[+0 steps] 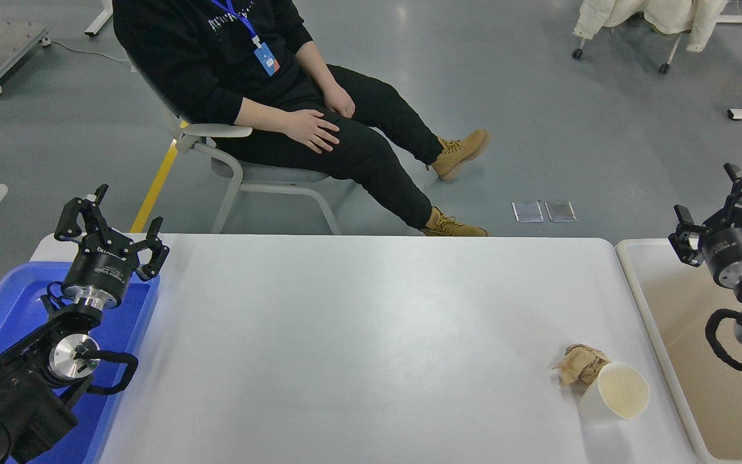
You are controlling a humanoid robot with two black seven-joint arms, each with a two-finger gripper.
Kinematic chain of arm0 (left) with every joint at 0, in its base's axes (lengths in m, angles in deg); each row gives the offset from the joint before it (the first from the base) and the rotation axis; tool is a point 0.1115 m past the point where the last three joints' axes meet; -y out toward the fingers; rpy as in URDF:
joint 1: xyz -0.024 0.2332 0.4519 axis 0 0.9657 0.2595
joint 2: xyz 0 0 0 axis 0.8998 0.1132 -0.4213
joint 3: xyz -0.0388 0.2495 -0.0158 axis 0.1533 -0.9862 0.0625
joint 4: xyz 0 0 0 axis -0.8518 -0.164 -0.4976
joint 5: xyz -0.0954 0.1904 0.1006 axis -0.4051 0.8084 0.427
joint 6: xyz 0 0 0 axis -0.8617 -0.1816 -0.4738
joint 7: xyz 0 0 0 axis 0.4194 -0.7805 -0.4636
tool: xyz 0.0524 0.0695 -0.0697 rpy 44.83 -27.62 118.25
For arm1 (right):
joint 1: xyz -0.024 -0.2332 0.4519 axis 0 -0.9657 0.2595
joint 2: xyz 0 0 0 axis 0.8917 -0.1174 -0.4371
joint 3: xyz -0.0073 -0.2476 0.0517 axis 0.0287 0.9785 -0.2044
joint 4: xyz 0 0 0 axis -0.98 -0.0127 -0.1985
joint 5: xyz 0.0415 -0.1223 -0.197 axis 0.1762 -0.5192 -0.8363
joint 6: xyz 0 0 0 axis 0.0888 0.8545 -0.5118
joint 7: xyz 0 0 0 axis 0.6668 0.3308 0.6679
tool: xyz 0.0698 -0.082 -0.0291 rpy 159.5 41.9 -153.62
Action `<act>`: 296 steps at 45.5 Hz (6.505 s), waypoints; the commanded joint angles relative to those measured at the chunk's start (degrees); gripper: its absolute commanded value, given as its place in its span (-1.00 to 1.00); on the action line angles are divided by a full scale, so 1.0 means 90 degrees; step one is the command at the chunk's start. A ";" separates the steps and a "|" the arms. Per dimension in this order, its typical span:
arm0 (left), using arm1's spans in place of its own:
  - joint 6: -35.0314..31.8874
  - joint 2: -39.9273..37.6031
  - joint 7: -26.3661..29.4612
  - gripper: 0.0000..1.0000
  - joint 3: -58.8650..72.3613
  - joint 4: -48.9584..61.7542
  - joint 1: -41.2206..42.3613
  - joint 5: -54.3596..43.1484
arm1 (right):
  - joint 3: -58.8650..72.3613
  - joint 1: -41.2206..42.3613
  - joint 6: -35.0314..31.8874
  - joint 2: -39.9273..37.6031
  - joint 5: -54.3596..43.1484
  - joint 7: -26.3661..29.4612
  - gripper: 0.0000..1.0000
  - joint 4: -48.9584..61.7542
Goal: Clean the table surface
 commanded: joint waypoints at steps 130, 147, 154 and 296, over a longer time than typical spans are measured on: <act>0.0000 0.0000 0.0000 1.00 0.0000 0.0000 0.0000 0.0008 | 0.8349 0.4124 -0.0296 -0.2421 -0.7929 -0.1389 0.98 -0.3157; 0.0000 0.0000 0.0000 1.00 0.0000 0.0000 0.0000 0.0008 | 0.8291 0.3529 -0.0228 -0.3261 -0.8544 -0.1526 0.98 -0.3715; 0.0000 0.0000 0.0000 1.00 0.0000 0.0000 0.0000 0.0008 | 0.8251 0.3236 -0.0052 -0.3281 -0.8544 -0.1526 0.97 -0.3686; 0.0000 0.0000 0.0000 1.00 0.0000 0.0000 0.0000 0.0008 | 0.7207 0.2143 0.0251 -0.1182 -0.2900 -0.1956 -1.00 0.2221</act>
